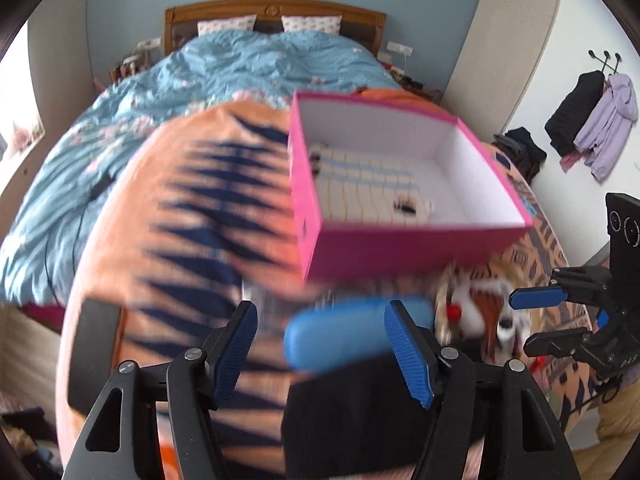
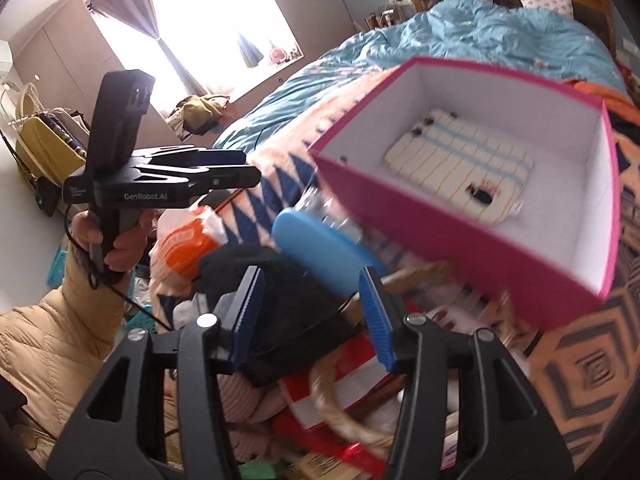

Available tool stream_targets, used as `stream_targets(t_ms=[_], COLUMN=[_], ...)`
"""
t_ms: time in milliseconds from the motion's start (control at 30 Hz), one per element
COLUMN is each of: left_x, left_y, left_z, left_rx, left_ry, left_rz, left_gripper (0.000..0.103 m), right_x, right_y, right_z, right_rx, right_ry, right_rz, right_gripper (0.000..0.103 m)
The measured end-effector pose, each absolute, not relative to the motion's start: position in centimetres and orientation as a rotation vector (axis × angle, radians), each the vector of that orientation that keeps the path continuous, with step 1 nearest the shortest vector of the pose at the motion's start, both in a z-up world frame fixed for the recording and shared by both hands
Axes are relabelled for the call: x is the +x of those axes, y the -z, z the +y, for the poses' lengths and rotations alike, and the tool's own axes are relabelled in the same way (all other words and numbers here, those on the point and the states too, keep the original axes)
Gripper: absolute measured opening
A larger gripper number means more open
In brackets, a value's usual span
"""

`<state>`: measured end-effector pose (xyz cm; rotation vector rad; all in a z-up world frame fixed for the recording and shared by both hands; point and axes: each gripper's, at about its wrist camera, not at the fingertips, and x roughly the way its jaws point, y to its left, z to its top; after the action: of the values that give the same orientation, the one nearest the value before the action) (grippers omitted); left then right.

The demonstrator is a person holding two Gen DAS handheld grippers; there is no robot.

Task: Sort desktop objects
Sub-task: 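Move the right gripper to the black cloth and grasp it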

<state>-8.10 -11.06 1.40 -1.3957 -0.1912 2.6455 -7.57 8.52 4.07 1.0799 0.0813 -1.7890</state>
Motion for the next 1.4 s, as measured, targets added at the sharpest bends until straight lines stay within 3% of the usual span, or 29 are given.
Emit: stream_targets(t_ms=[233, 533, 800, 1133, 1167, 1233, 1300, 1400], left_x=[-4.9, -3.4, -3.3, -3.6, -3.6, -3.4, -3.2, -3.1], left_y=[1.8, 3.5, 4.7, 6.0, 6.1, 6.0, 6.1, 6.1], left_z=[-13.2, -14.2, -14.7, -14.5, -14.6, -14.7, -14.7, -14.5], left_rx=[-1.451, -1.511, -1.548, -1.567, -1.566, -1.562, -1.558, -1.547], left_ry=[-2.588, -2.536, -2.413, -2.316, -2.314, -2.318, -2.315, -2.319], left_rz=[-0.339, -0.386, -0.462, -0.531, -0.537, -0.54, -0.541, -0.537], left_gripper=[0.073, 0.073, 0.076, 0.076, 0.076, 0.076, 0.076, 0.074], right_x=[-3.6, -2.2, -4.2, -5.2, -5.0, -4.5, -4.0, -3.2], right_y=[-1.9, 0.6, 1.4, 1.6, 1.3, 0.9, 0.5, -0.9], right_z=[8.5, 9.1, 8.8, 8.4, 8.1, 7.9, 7.5, 7.0], right_rx=[1.153, 1.294, 1.359, 1.401, 1.381, 1.34, 1.297, 1.19], right_ry=[1.701, 1.694, 1.688, 1.695, 1.7, 1.708, 1.704, 1.774], right_rz=[0.037, -0.044, -0.214, -0.317, -0.29, -0.238, -0.189, -0.056], right_gripper=[0.052, 0.052, 0.066, 0.066, 0.065, 0.053, 0.029, 0.021])
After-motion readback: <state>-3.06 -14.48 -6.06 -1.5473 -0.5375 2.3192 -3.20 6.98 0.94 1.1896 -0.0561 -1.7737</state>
